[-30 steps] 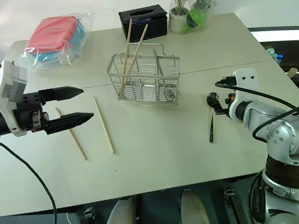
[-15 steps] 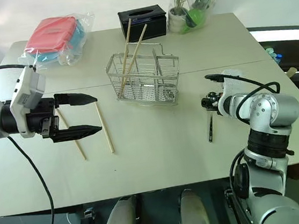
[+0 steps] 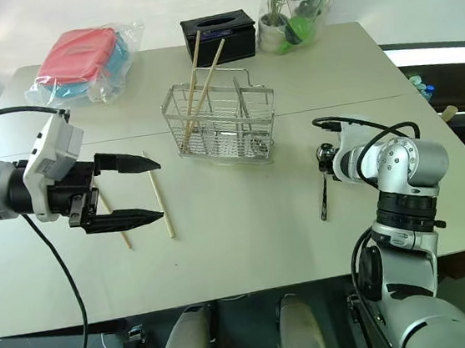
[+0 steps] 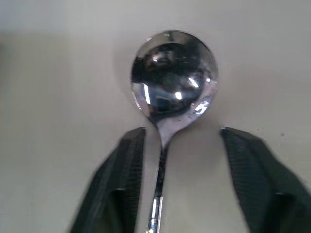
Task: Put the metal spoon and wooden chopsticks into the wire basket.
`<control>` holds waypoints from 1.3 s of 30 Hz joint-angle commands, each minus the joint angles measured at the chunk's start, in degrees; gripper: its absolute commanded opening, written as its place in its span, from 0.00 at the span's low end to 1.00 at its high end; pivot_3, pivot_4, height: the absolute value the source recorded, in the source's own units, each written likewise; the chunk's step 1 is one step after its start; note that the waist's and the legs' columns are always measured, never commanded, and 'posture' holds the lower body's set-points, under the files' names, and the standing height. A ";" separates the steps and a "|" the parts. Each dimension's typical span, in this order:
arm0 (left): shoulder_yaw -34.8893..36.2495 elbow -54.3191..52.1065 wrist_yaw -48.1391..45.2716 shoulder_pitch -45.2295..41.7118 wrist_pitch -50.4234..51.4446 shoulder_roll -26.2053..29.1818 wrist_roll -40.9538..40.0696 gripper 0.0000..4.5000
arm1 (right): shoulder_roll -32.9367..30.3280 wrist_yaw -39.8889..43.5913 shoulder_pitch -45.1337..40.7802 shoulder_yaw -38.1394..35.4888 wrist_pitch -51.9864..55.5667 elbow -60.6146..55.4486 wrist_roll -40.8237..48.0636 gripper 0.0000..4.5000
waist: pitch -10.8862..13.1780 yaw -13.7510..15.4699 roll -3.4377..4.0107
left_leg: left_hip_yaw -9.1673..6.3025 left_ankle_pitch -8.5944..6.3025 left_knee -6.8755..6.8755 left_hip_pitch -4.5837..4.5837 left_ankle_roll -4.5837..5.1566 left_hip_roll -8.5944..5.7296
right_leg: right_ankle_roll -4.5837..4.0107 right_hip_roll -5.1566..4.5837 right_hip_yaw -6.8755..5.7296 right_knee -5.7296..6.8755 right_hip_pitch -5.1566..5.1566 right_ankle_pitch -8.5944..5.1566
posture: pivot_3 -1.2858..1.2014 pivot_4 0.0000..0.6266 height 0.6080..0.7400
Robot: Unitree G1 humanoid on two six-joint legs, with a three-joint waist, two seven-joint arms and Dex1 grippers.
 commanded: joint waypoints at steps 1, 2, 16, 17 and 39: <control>-0.16 -0.11 0.22 -2.39 -0.22 0.16 -0.18 1.00 | 2.26 -1.00 2.69 0.49 1.39 0.23 1.82 0.11 | -0.03 -0.07 -0.04 | 0.01 0.00 0.00 0.00 0.00 0.04 | 0.00 0.04 0.00 0.00 0.00 0.00 | 0.52 0.24 0.77; -0.29 0.27 0.20 -2.84 -0.26 0.11 -0.11 1.00 | 2.36 -1.20 2.97 0.60 1.39 -0.04 1.88 0.01 | -0.05 -0.12 -0.08 | 0.00 0.00 0.00 0.01 0.00 0.08 | 0.00 0.08 0.00 0.00 0.00 0.00 | 0.52 0.24 0.77; 0.18 3.63 1.83 -5.36 -0.86 -1.33 0.88 1.00 | -11.27 13.23 1.55 11.19 -28.93 -13.63 -7.25 0.01 | 0.26 0.25 0.39 | 0.09 0.00 -0.01 -0.16 0.00 0.48 | -0.02 0.49 0.06 -0.01 -0.29 0.00 | 0.52 0.24 0.77; 0.34 3.87 2.27 -5.48 -1.03 -1.58 1.10 1.00 | -12.21 15.23 0.88 11.21 -34.38 -14.67 -8.31 0.01 | 0.27 0.23 0.41 | 0.14 0.00 -0.02 -0.17 0.00 0.48 | 0.00 0.49 0.10 -0.02 -0.34 0.00 | 0.52 0.24 0.77; -1.02 11.64 7.75 -14.94 -2.89 -8.24 5.55 1.00 | 13.82 18.76 -10.30 12.96 -54.02 -6.67 -2.00 0.01 | 0.25 0.23 0.35 | 0.04 0.00 -0.11 -0.08 -0.01 0.80 | 0.12 0.90 0.13 0.16 -0.36 0.10 | 0.52 0.24 0.77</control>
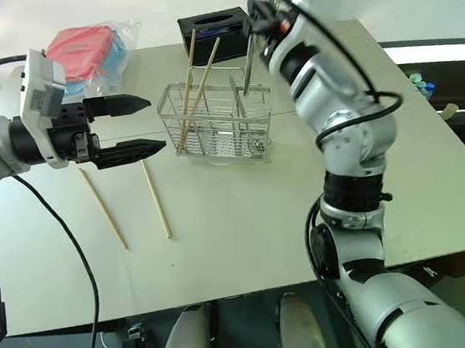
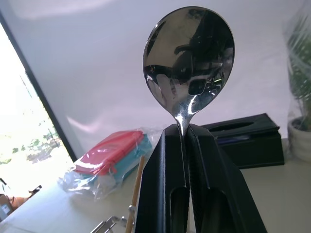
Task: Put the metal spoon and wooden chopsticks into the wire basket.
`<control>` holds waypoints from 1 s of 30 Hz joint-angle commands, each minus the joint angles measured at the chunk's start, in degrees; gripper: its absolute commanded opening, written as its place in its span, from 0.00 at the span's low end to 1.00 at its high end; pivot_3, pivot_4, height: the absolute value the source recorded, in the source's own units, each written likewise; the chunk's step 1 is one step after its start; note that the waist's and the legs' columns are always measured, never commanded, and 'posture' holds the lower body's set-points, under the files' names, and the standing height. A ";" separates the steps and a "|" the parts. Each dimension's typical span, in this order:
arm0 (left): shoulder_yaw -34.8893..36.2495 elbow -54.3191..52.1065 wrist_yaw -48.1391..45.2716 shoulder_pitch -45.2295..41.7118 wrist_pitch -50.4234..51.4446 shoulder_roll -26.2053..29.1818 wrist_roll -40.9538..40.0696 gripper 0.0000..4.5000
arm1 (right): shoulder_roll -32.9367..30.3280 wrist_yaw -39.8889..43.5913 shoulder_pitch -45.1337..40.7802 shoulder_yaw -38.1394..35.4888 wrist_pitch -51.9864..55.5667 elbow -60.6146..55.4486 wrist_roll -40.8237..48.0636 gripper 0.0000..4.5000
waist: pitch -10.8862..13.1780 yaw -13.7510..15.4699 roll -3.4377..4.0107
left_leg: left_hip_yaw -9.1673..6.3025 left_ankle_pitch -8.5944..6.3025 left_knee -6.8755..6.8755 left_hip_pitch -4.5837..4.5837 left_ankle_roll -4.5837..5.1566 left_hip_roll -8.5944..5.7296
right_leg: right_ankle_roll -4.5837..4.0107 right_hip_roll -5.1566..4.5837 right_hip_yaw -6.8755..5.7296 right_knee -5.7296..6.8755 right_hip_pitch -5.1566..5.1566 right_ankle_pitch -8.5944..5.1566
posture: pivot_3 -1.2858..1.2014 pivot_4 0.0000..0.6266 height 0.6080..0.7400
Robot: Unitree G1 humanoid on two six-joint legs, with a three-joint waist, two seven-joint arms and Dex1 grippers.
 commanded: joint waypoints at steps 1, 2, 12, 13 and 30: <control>1.26 -0.75 0.23 -1.82 -0.50 0.33 0.03 1.00 | 0.70 3.03 2.77 3.30 -6.55 1.70 -3.35 0.01 | 0.00 -0.05 0.00 | 0.00 0.00 0.00 0.01 0.00 0.00 | -0.01 0.00 0.00 0.01 0.00 0.00 | 0.52 0.24 0.77; 1.44 -0.86 0.39 -1.78 -0.41 0.33 0.03 1.00 | 0.73 3.88 4.01 4.05 -8.44 3.09 -4.36 0.01 | 0.00 -0.08 0.00 | 0.00 0.00 0.00 0.01 0.00 0.00 | -0.03 0.00 0.00 0.01 0.00 -0.01 | 0.52 0.24 0.77; 2.64 -1.85 1.80 -1.18 0.34 0.30 -0.83 1.00 | 1.26 7.27 7.95 5.83 -20.45 13.21 -10.71 0.01 | -0.01 -0.20 -0.02 | -0.01 0.00 0.01 0.04 -0.01 0.00 | 0.03 0.01 0.01 0.04 0.01 0.03 | 0.52 0.24 0.77; 2.64 -1.84 1.91 -1.29 0.39 0.27 -0.90 1.00 | 1.54 7.06 7.95 5.50 -20.41 13.53 -10.50 0.07 | -0.01 -0.20 -0.02 | -0.01 0.00 0.01 0.05 -0.01 0.00 | 0.04 0.01 0.01 0.05 0.01 0.03 | 0.52 0.24 0.77; 4.39 2.16 4.83 -0.86 -0.39 0.19 1.25 1.00 | -3.09 10.07 0.31 -4.27 -5.66 3.89 7.05 0.99 | 0.05 -0.09 0.07 | -0.01 0.01 0.03 0.04 -0.01 0.00 | 0.04 0.01 0.02 0.07 0.01 0.04 | 0.52 0.24 0.77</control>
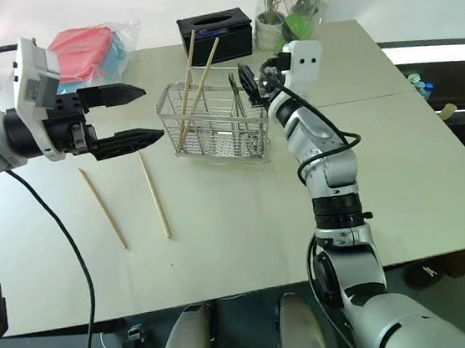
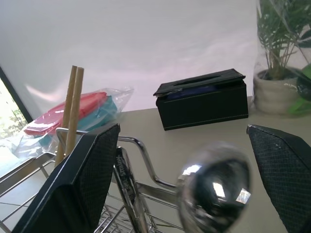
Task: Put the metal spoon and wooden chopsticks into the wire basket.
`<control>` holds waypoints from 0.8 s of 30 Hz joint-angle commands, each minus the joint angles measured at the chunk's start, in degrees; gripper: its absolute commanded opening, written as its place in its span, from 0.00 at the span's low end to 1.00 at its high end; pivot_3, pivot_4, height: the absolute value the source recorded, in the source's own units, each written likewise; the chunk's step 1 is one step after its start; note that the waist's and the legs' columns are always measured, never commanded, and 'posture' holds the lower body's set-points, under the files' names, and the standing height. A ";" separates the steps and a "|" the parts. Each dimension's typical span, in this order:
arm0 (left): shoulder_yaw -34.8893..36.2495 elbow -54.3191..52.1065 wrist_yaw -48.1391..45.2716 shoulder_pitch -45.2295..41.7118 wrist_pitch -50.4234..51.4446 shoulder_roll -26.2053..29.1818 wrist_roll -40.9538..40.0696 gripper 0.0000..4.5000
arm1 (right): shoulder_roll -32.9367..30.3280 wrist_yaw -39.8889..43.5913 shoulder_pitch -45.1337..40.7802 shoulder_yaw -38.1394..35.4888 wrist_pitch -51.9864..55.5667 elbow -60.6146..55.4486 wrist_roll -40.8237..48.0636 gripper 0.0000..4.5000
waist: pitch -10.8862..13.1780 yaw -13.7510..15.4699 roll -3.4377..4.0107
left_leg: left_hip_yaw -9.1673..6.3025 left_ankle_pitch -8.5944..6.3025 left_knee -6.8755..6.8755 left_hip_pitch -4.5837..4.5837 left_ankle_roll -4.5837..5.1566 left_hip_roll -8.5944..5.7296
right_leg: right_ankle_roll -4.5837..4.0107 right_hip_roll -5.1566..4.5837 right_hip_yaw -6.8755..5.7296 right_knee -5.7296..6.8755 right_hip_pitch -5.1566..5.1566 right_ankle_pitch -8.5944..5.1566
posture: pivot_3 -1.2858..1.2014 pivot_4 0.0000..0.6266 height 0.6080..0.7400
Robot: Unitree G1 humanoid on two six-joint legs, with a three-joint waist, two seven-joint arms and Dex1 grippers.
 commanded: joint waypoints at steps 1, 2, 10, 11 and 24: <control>5.02 2.15 3.49 1.18 0.16 0.33 0.60 1.00 | -4.14 4.68 -7.42 -6.86 11.69 -10.69 17.85 0.99 | 0.05 -0.01 0.08 | 0.00 0.00 -0.01 -0.01 0.00 0.00 | 0.01 0.00 0.00 0.00 -0.02 0.01 | 0.52 0.24 0.77; 6.48 2.83 4.84 1.74 0.82 0.18 0.23 1.00 | -6.27 5.95 -8.75 -8.74 15.23 -12.71 23.33 0.99 | 0.05 0.00 0.08 | 0.00 0.00 -0.03 -0.01 0.00 0.00 | 0.02 0.00 0.00 0.01 -0.02 0.01 | 0.52 0.24 0.77; 15.79 1.52 18.55 5.39 8.64 -1.51 -2.12 1.00 | -27.48 18.95 -9.20 -14.66 27.96 -20.59 43.28 0.99 | -0.04 0.38 -0.12 | 0.00 -0.03 -0.16 0.00 0.04 0.01 | 0.01 -0.01 -0.03 -0.12 0.03 0.00 | 0.52 0.24 0.77; 16.38 1.43 22.63 5.44 11.14 -2.14 -1.21 1.00 | -30.78 22.28 -6.85 -13.97 29.16 -22.17 43.97 0.99 | -0.05 0.26 -0.15 | 0.00 -0.03 -0.08 0.01 0.04 0.01 | -0.07 -0.01 -0.03 -0.14 0.08 -0.04 | 0.52 0.24 0.77; 24.59 10.20 62.50 -2.16 45.61 -21.71 22.89 1.00 | -39.53 30.02 10.08 -11.04 27.65 -30.59 43.90 0.99 | -0.07 0.47 -0.40 | -0.02 -0.03 0.12 0.23 0.02 -0.01 | 0.05 0.01 -0.01 -0.14 0.38 0.01 | 0.52 0.24 0.77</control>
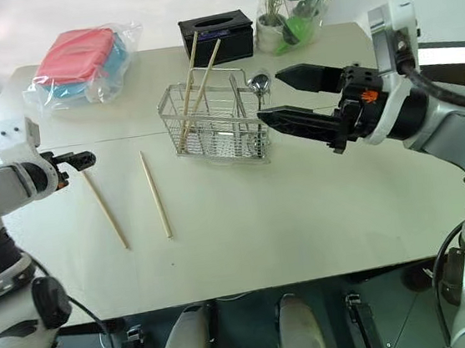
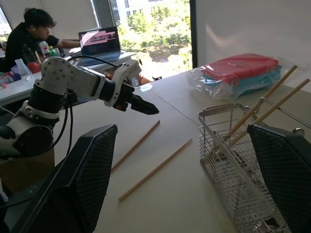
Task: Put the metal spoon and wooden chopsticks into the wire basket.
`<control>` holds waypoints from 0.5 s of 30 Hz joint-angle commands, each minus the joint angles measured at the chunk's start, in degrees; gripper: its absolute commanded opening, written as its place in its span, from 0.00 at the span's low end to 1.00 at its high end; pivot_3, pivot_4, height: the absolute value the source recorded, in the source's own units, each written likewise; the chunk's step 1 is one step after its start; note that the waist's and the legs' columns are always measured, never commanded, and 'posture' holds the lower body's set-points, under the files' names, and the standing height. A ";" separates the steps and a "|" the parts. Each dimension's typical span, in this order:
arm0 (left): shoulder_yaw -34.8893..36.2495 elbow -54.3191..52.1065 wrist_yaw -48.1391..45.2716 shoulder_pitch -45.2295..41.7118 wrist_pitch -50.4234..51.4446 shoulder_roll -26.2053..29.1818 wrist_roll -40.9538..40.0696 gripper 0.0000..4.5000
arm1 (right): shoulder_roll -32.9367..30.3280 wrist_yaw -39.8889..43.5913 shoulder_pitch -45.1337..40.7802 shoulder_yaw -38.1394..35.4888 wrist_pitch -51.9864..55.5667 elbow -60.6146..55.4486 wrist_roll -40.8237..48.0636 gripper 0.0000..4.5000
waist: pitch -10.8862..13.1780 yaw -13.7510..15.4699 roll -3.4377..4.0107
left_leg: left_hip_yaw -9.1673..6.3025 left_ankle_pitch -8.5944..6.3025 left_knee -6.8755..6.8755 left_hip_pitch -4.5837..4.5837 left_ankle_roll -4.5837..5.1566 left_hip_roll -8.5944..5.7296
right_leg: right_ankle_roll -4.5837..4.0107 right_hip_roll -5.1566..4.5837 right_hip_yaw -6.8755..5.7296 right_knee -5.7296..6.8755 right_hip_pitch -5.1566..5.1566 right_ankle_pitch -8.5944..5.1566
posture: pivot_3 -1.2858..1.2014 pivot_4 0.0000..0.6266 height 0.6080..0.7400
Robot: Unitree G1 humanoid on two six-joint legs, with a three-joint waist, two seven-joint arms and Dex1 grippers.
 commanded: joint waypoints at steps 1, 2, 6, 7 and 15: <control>1.61 4.40 3.87 -4.38 1.01 -1.64 5.20 1.00 | -0.03 -0.30 0.64 -0.70 -1.48 -2.00 1.94 0.99 | 0.01 0.12 -0.02 | 0.00 0.00 0.00 -0.03 0.00 -0.01 | 0.00 0.00 0.00 0.00 0.00 0.00 | 0.52 0.24 0.77; 1.70 6.49 4.63 -5.61 1.01 -2.22 6.52 1.00 | -0.11 -0.20 1.01 -0.55 -1.50 -2.35 2.17 0.99 | 0.01 0.30 -0.05 | -0.01 0.00 0.01 -0.07 -0.01 -0.02 | 0.00 0.00 0.00 -0.02 -0.03 0.00 | 0.52 0.24 0.77; 1.16 16.70 6.08 -9.30 0.21 -4.04 10.56 1.00 | -0.28 -0.48 2.88 -0.90 -1.90 -3.63 3.14 0.99 | 0.00 0.76 -0.07 | -0.01 0.00 0.03 -0.11 -0.02 -0.03 | -0.01 0.00 -0.01 -0.03 -0.07 0.00 | 0.52 0.24 0.77; 0.11 19.49 5.73 -9.64 -0.89 -4.24 11.05 1.00 | -0.41 -0.55 3.44 -1.22 -2.01 -4.09 3.53 0.99 | 0.00 0.77 -0.07 | -0.01 0.00 0.03 -0.11 -0.02 -0.03 | -0.01 0.00 0.00 -0.03 -0.08 0.00 | 0.52 0.24 0.77; -3.44 37.93 3.08 -13.33 -10.28 -4.57 12.99 1.00 | -2.60 -1.35 8.63 -3.09 -2.31 -8.39 7.60 0.99 | -0.13 1.41 0.16 | -0.01 -0.01 0.00 0.05 -0.04 -0.03 | -0.03 -0.01 -0.02 0.00 0.04 -0.01 | 0.52 0.24 0.77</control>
